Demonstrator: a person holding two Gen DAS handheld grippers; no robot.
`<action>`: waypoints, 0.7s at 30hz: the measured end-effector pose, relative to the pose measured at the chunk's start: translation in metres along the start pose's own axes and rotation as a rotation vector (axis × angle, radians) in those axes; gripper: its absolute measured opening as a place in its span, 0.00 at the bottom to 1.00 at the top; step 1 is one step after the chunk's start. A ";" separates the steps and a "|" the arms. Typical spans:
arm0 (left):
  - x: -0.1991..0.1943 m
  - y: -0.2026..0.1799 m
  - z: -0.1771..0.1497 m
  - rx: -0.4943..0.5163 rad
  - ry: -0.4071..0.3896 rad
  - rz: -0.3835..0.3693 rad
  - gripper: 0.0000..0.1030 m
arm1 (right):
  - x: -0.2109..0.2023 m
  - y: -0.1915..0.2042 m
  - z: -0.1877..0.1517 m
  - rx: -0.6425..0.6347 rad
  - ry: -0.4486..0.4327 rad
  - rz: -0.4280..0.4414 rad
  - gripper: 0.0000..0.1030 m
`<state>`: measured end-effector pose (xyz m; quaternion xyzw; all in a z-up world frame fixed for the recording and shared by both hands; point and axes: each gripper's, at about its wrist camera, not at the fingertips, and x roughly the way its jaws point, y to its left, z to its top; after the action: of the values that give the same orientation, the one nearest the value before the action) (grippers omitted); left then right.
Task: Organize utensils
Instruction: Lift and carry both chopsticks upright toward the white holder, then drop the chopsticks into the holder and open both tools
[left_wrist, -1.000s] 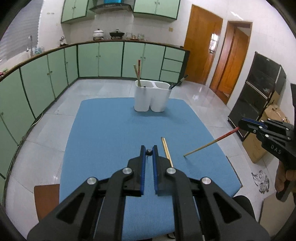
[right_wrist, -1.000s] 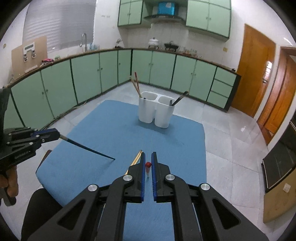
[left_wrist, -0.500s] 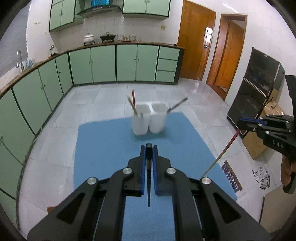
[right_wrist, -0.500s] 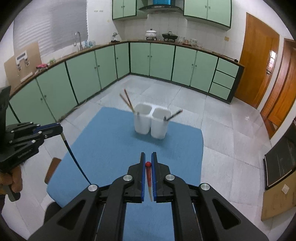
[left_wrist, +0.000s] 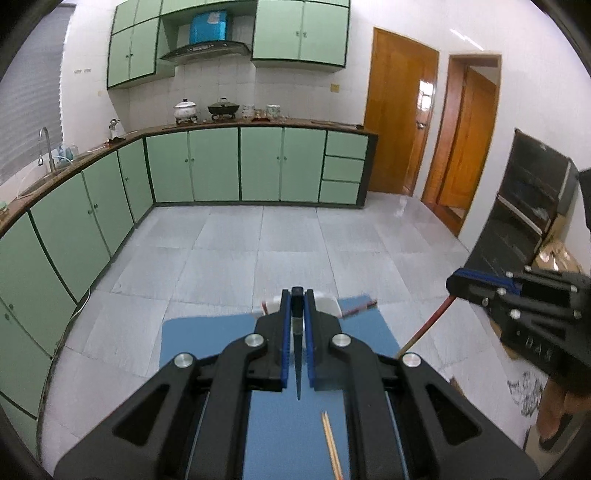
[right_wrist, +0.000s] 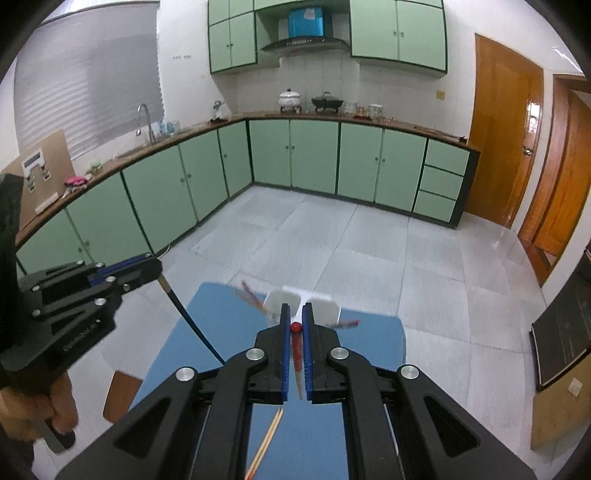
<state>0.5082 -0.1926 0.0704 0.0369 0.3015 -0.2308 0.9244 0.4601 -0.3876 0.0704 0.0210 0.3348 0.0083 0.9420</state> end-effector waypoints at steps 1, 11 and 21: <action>0.005 0.000 0.007 -0.008 -0.005 0.000 0.06 | 0.004 -0.001 0.007 0.005 -0.008 -0.003 0.06; 0.071 -0.005 0.063 -0.036 -0.077 0.042 0.06 | 0.065 -0.026 0.057 0.073 -0.072 -0.023 0.06; 0.170 0.019 0.037 -0.062 -0.002 0.062 0.06 | 0.164 -0.060 0.043 0.101 -0.010 -0.044 0.06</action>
<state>0.6576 -0.2521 0.0016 0.0173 0.3063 -0.1925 0.9321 0.6143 -0.4443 -0.0023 0.0612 0.3307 -0.0294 0.9413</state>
